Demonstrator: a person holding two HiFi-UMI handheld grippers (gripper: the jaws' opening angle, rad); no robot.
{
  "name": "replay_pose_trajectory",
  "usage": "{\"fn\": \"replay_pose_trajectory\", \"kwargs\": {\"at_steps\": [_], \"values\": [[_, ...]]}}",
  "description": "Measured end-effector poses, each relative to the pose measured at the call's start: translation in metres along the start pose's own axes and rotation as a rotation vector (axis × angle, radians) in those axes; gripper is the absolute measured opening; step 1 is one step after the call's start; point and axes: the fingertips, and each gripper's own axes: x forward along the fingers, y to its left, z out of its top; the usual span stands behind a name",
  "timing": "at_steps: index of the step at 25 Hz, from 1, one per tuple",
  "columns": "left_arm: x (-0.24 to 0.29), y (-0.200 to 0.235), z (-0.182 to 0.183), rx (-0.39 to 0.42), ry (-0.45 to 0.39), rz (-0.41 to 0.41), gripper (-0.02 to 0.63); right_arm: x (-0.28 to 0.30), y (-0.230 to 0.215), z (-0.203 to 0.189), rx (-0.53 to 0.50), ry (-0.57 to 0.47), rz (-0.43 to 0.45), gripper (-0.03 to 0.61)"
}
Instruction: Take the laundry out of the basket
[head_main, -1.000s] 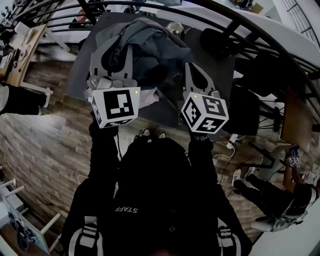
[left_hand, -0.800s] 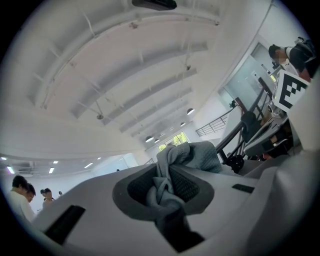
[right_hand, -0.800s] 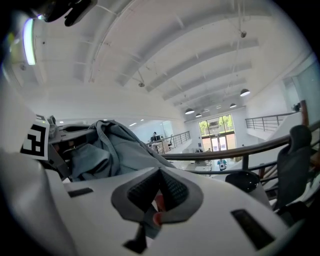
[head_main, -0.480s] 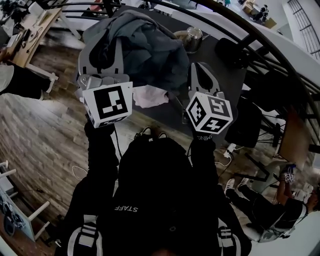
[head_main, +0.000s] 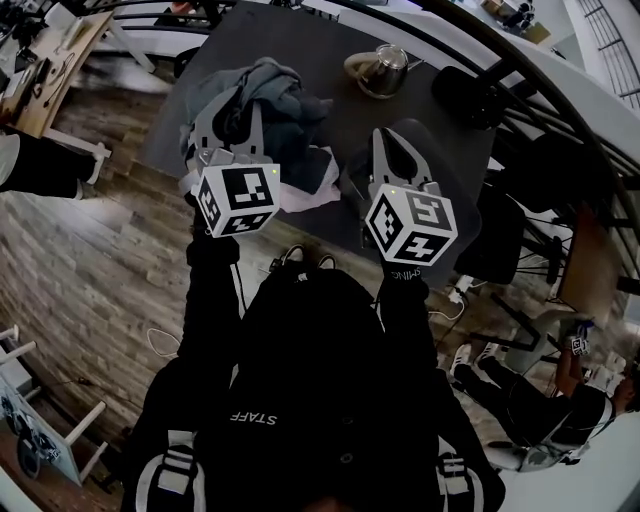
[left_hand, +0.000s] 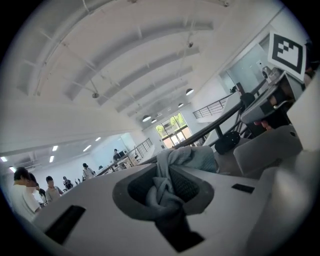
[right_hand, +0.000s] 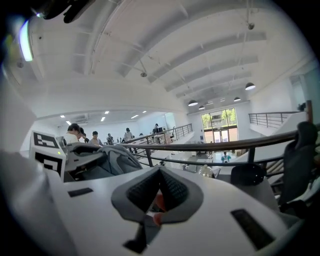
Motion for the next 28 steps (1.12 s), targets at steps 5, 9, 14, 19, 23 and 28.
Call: {"fn": "replay_pose_trajectory", "kwargs": {"at_steps": [5,9,14,19,23,28], "values": [[0.024,-0.039,-0.043,-0.046,0.056,-0.072,0.071,0.012,0.000,-0.020,-0.012,0.026,-0.007,0.015],[0.037,-0.062,-0.070,-0.116,0.077,-0.091,0.071,0.023,-0.003,-0.034,-0.023,0.042,-0.015,0.015],[0.048,-0.079,-0.097,-0.181,0.083,-0.085,0.071,0.033,-0.005,-0.043,-0.020,0.043,-0.015,0.015],[0.063,-0.098,-0.126,-0.240,0.103,-0.093,0.071,0.039,-0.009,-0.050,-0.015,0.063,-0.024,0.015],[0.074,-0.114,-0.149,-0.257,0.143,-0.115,0.072,0.039,-0.016,-0.053,-0.011,0.073,-0.039,0.015],[0.089,-0.135,-0.170,-0.259,0.186,-0.155,0.077,0.039,-0.024,-0.057,-0.002,0.081,-0.055,0.015]]}}
